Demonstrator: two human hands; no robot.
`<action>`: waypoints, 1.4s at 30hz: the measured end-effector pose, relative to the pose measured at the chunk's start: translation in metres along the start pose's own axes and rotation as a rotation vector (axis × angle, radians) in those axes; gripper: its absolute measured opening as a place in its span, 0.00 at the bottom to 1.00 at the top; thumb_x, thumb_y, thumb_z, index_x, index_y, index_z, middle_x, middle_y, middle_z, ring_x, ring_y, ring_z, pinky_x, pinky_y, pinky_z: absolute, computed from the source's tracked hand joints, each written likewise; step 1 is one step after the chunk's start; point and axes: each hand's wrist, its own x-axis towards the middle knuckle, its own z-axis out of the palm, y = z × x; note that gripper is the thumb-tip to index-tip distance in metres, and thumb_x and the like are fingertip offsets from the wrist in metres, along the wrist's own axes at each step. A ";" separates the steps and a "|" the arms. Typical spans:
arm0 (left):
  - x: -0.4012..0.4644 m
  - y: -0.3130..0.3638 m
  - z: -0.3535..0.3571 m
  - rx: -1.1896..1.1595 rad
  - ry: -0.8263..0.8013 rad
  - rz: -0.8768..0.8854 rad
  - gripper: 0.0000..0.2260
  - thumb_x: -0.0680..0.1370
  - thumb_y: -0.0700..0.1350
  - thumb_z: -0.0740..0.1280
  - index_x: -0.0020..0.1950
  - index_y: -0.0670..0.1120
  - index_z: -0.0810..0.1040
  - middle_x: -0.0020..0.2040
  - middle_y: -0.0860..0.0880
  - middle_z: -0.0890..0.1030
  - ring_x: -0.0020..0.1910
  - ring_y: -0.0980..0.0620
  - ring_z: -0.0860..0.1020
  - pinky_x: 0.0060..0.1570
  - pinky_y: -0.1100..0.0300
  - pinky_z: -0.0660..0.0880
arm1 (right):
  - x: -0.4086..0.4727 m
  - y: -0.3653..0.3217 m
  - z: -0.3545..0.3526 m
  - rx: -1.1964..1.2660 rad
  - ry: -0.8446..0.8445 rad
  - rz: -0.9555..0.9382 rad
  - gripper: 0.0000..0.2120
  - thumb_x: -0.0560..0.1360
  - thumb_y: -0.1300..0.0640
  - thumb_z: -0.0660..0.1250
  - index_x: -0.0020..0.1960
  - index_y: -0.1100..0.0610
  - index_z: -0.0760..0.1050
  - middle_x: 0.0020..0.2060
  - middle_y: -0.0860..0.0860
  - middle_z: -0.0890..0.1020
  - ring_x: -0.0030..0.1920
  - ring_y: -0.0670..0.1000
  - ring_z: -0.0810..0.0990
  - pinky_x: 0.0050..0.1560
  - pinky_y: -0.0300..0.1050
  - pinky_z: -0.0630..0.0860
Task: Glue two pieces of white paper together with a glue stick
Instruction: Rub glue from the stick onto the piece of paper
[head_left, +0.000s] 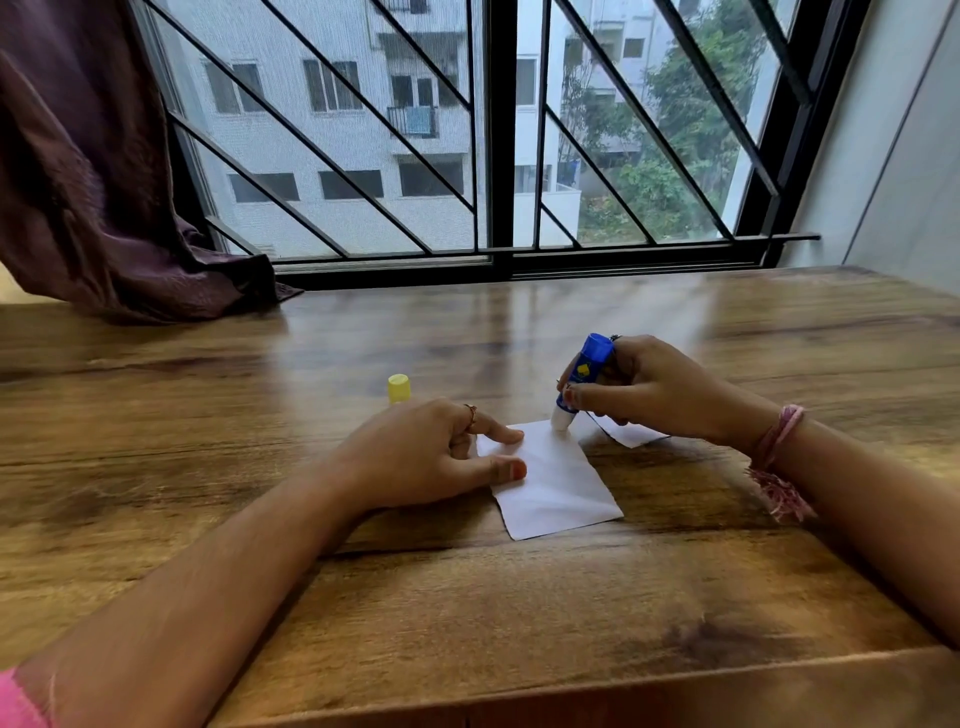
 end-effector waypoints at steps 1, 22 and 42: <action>0.000 0.000 0.000 0.002 0.002 -0.002 0.18 0.71 0.66 0.66 0.58 0.62 0.79 0.25 0.62 0.71 0.26 0.61 0.69 0.29 0.63 0.61 | 0.000 -0.001 0.000 -0.003 -0.008 0.007 0.07 0.74 0.61 0.69 0.49 0.65 0.79 0.31 0.51 0.77 0.29 0.46 0.73 0.30 0.36 0.71; 0.001 -0.001 -0.001 -0.019 -0.002 0.005 0.18 0.71 0.65 0.67 0.58 0.62 0.79 0.23 0.58 0.69 0.25 0.60 0.68 0.28 0.66 0.63 | -0.005 -0.007 -0.006 -0.003 -0.138 0.061 0.08 0.73 0.62 0.69 0.48 0.66 0.78 0.31 0.57 0.76 0.27 0.46 0.72 0.28 0.38 0.70; 0.000 -0.003 0.001 -0.048 0.011 -0.002 0.18 0.70 0.66 0.66 0.57 0.62 0.79 0.24 0.57 0.69 0.25 0.59 0.68 0.29 0.63 0.61 | -0.010 -0.014 -0.012 0.014 -0.308 0.090 0.07 0.73 0.63 0.70 0.47 0.67 0.77 0.28 0.51 0.75 0.27 0.44 0.72 0.28 0.35 0.71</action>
